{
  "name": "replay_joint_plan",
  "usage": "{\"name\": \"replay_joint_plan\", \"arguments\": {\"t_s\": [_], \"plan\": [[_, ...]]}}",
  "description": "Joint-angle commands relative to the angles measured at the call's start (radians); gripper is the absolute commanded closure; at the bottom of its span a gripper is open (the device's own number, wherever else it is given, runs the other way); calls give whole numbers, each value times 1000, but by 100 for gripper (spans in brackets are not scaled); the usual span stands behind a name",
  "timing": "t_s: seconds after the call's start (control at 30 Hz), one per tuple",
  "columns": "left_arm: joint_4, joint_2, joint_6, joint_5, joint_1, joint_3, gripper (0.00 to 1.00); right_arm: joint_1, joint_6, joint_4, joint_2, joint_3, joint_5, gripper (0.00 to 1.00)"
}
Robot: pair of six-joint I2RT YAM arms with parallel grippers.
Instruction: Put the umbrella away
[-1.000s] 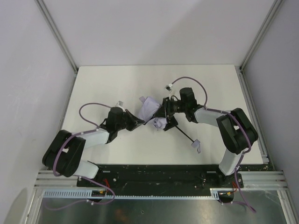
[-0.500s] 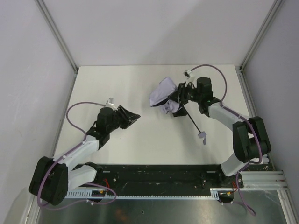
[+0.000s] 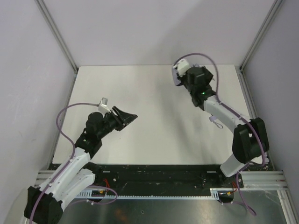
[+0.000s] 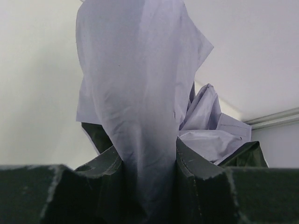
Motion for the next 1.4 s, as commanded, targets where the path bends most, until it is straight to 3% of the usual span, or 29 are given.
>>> {"name": "replay_joint_plan", "arguments": {"t_s": [0.0,0.23,0.37,0.47,0.6,0.8,0.93,1.17,1.37], "plan": [[-38,-96,23,36,16,9,48,143,-477,258,62,-66,388,100],[-143,-257,11,46,24,-10,47,389,-761,671,267,-186,618,100],[-231,-371,3,21,25,-15,48,518,-829,848,429,-206,745,100],[-312,-455,-6,-12,26,-15,48,610,-804,862,495,-234,785,100],[-409,-569,-30,-78,27,-25,47,714,-618,667,505,-276,750,100],[-484,-582,-117,-90,28,-46,46,752,-225,123,466,-255,388,100],[-510,-541,-125,-105,29,-24,46,725,-75,-126,508,-192,196,100],[-517,-458,-137,-191,33,68,43,647,77,-272,553,-161,-200,100],[-520,-383,-153,-217,34,86,44,591,156,-289,612,-155,-394,100]]}}
